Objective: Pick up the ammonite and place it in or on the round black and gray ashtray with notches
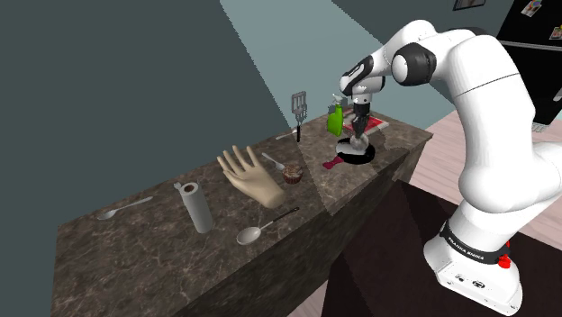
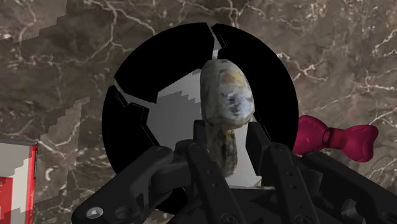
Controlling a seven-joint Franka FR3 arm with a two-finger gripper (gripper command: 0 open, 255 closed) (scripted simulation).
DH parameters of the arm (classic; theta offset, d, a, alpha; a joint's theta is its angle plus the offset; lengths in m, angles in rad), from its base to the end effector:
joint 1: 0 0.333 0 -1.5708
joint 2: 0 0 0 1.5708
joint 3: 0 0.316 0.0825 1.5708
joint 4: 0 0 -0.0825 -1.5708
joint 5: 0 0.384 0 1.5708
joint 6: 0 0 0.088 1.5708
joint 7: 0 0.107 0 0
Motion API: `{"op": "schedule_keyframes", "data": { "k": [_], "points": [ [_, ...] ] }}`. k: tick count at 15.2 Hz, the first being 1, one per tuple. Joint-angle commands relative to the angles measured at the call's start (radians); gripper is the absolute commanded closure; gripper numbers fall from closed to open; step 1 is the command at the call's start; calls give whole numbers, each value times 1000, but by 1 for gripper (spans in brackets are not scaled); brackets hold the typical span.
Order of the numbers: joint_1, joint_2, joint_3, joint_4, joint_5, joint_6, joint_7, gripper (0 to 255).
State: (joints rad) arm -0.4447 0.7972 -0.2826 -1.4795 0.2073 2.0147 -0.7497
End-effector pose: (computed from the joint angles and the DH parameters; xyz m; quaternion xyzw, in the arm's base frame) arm 0.5426 -0.4272 0.1975 -0.9933 0.0151 0.0949 0.0638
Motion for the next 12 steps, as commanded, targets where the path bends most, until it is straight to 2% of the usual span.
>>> {"op": "schedule_keyframes", "data": {
  "k": [1, 2, 7, 11, 12],
  "points": [
    [0, 0, 0, 0, 0, 0, 0, 255],
    [0, 0, 0, 0, 0, 0, 0, 0],
    [0, 0, 0, 0, 0, 0, 0, 0],
    [-2, -35, -9, 73, -14, -107, 10, 0],
    [-2, -35, -9, 73, -14, -107, 10, 0]
  ]
}}
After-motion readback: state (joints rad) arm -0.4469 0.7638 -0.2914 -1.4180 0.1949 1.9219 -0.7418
